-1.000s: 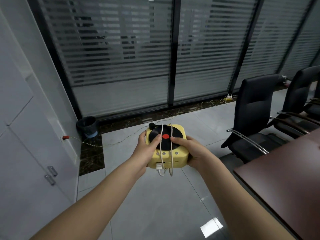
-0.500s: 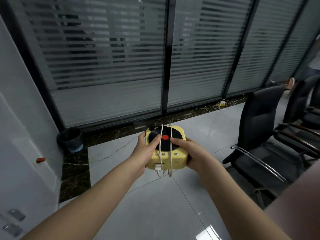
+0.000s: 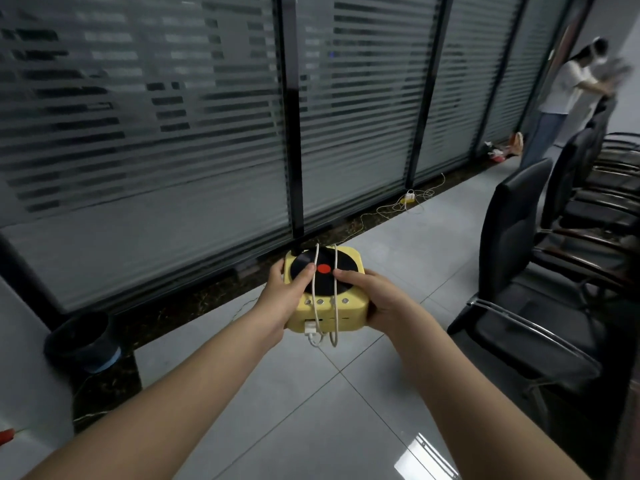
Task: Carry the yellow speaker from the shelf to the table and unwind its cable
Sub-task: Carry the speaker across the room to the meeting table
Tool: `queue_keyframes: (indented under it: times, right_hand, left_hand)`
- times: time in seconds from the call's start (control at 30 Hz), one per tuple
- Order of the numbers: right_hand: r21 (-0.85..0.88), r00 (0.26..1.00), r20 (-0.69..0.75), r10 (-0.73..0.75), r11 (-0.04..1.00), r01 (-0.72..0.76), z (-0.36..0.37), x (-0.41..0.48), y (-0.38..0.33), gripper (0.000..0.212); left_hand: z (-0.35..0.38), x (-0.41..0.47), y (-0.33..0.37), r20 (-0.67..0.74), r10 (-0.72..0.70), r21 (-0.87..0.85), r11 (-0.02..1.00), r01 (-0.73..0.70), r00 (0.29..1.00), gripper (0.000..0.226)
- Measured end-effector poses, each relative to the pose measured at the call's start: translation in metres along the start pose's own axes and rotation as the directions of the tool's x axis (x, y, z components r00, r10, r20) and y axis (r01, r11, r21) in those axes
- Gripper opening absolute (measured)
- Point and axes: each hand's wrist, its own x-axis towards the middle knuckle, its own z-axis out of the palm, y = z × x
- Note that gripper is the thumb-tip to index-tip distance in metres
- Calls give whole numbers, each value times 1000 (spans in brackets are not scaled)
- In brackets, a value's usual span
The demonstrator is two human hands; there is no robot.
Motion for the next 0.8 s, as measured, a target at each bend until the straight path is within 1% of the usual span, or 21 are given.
queue_keyframes:
  times: [0.2,0.3,0.37,0.6,0.67,0.8]
  right_hand:
    - [12,997,-75,-11,1000,12,-5,57,-31,60]
    - [17,995,-94,-21,1000,23,-10,86,-46,57]
    - [15,994,-105,-29,999,31,-15,113,-60,50]
    - [10,992,-114,-62,998,63,-47,205,-125,25]
    - [21,990,-116,-74,997,77,-54,225,-141,21]
    - [30,989,-123,-77,996,81,-66,265,-167,22]
  left_hand:
    - [12,70,24,74,2,6,1000,-2,997,63]
    - [21,104,36,85,10,1,1000,-10,996,62]
    - [30,136,46,103,18,-6,1000,-17,994,64]
    - [72,240,93,165,36,-26,999,-32,986,59]
    - [80,263,104,165,45,-31,999,-40,985,56]
    - [98,309,126,194,40,-36,999,-34,980,42]
